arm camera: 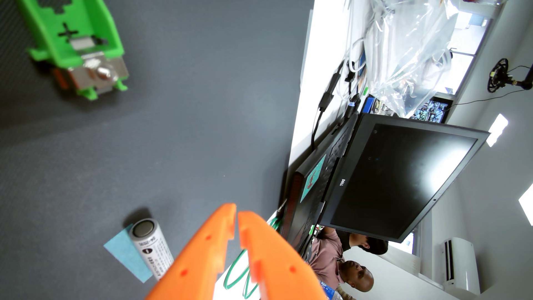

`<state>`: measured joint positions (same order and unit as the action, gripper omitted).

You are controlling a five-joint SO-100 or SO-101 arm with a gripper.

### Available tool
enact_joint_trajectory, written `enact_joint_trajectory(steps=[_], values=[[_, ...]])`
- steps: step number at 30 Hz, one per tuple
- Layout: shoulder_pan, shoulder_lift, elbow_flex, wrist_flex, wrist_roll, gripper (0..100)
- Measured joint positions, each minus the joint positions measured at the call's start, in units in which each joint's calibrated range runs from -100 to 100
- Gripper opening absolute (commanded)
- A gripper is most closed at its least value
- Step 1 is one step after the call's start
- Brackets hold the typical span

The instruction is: Insert Battery

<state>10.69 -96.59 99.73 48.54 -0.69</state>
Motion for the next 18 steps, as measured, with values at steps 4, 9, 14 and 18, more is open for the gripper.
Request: enact_joint_trajectory(steps=[4,9,14,18], values=[[-0.41,0.00,0.00,0.00,0.00,2],[-0.49,0.00,0.00,0.00,0.00,1],[-0.33,0.17,-5.79,4.27,0.00,1],[-0.90,0.25,-15.55,12.38,0.05,1]])
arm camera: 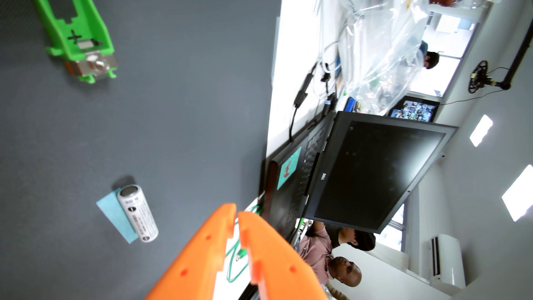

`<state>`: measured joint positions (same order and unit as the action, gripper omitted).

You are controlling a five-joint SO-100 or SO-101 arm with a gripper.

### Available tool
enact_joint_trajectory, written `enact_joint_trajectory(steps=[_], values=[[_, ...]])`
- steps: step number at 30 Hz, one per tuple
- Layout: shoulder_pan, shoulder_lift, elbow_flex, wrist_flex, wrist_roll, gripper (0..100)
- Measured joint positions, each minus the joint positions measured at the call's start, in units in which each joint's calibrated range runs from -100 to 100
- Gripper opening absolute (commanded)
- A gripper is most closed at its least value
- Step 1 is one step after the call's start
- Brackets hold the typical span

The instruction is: Insert Battery

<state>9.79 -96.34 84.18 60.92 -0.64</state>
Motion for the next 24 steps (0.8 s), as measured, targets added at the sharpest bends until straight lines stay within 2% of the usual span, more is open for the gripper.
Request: enact_joint_trajectory(steps=[5,9,19,24], values=[[0.49,0.00,-9.22,7.62,2.09,1],[1.80,5.32,-12.57,9.12,3.22,1],[9.50,36.86,-30.65,9.54,3.32,1],[12.70,51.00,-35.53,9.54,5.82,2]])
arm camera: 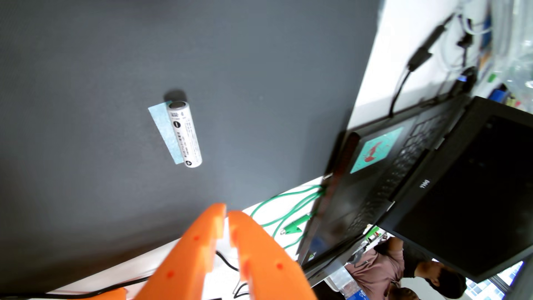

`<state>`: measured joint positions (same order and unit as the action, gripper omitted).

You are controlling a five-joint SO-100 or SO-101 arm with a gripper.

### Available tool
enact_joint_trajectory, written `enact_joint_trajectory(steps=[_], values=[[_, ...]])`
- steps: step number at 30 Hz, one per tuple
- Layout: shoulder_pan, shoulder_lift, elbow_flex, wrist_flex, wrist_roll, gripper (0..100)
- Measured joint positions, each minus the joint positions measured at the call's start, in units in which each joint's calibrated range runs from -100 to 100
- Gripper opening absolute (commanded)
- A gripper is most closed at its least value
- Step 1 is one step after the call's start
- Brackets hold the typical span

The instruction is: Insert Battery

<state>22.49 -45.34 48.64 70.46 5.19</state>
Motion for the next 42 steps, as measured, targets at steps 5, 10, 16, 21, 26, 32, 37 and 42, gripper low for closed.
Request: enact_joint_trajectory(steps=[5,10,16,21,26,32,37,42], values=[[3.20,13.73,-4.34,-0.17,1.84,2],[5.98,23.54,-10.58,-0.25,3.78,2],[6.06,30.28,-12.75,-0.25,5.52,3],[5.74,34.86,-13.47,-1.84,6.13,8],[6.23,36.11,-14.74,-1.92,6.13,9],[6.39,36.69,-14.74,-1.59,6.85,11],[9.50,36.86,-14.74,-1.92,7.20,13],[10.16,36.86,-13.38,-5.52,7.87,15]])
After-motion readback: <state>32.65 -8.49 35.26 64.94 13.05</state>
